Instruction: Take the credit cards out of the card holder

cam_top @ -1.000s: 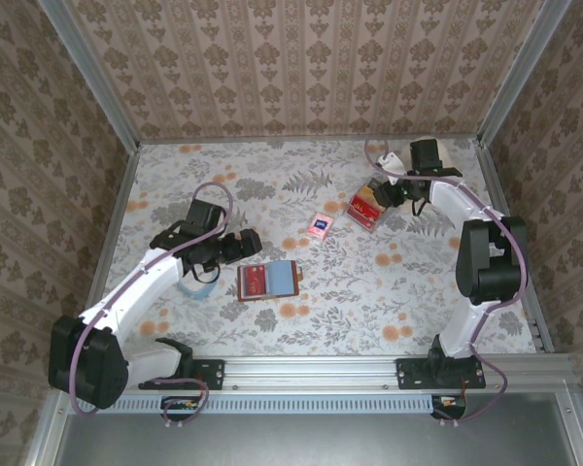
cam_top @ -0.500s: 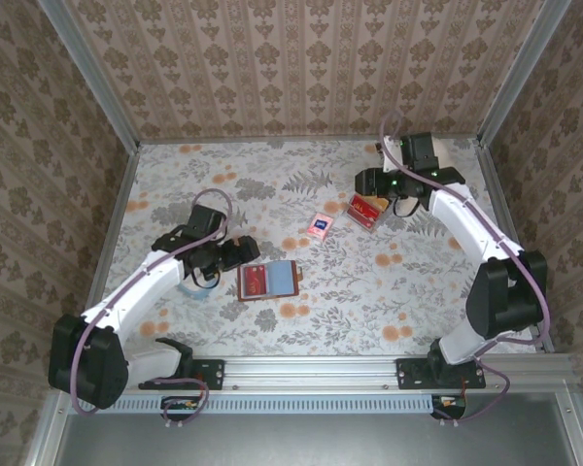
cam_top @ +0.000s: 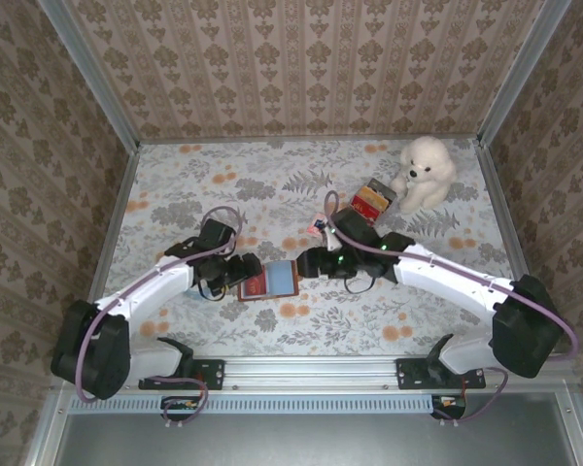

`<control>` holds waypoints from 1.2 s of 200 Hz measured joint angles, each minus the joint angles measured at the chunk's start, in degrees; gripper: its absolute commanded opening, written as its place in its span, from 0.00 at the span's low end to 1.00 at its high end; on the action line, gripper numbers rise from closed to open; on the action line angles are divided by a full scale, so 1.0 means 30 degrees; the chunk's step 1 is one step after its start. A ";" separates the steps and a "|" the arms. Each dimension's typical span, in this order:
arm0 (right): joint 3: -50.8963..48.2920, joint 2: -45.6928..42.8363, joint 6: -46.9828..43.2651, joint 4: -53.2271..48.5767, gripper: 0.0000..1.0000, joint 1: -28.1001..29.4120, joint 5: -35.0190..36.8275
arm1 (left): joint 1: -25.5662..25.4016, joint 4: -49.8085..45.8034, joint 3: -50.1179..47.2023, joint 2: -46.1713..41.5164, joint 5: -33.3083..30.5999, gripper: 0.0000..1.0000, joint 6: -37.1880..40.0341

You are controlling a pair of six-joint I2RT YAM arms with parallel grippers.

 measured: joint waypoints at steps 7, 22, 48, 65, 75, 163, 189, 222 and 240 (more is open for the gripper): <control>-0.0022 0.0000 0.0357 0.0109 0.79 0.0590 0.0415 | -0.0087 0.0175 0.0000 0.0211 0.0044 0.76 -0.0080; -0.0022 0.0000 0.0882 0.0342 0.81 0.1362 0.1209 | -0.0204 0.0525 0.0015 0.0765 0.0138 0.69 -0.0131; -0.0036 0.0000 0.1450 0.0663 0.82 0.1778 0.2280 | -0.0510 0.0699 0.0262 0.1916 0.0087 0.63 -0.0058; -0.0124 0.0000 0.1734 0.0685 0.79 0.1792 0.2929 | -0.0809 0.0670 0.0525 0.2419 -0.0087 0.59 -0.0051; -0.0153 0.0000 0.1851 0.0568 0.77 0.1792 0.3300 | -0.0976 0.0670 0.0648 0.2616 -0.0233 0.57 -0.0095; -0.1756 -0.1945 0.1770 0.0648 0.80 0.1122 0.4692 | -0.3366 0.0809 0.1792 0.4371 -0.0495 0.49 -0.0838; -0.1756 -0.2208 0.1370 0.0663 0.90 0.0729 0.4299 | -0.4029 0.0787 0.2040 0.4350 -0.0503 0.50 -0.1268; -0.1843 -0.2091 0.0342 0.2062 1.00 0.0605 0.1909 | -0.4058 0.0663 0.2047 0.2936 -0.0918 0.50 -0.1865; -0.1800 -0.1916 -0.0015 0.2922 1.00 0.0612 0.1042 | -0.3891 0.0699 0.1953 0.1683 -0.1071 0.49 -0.2033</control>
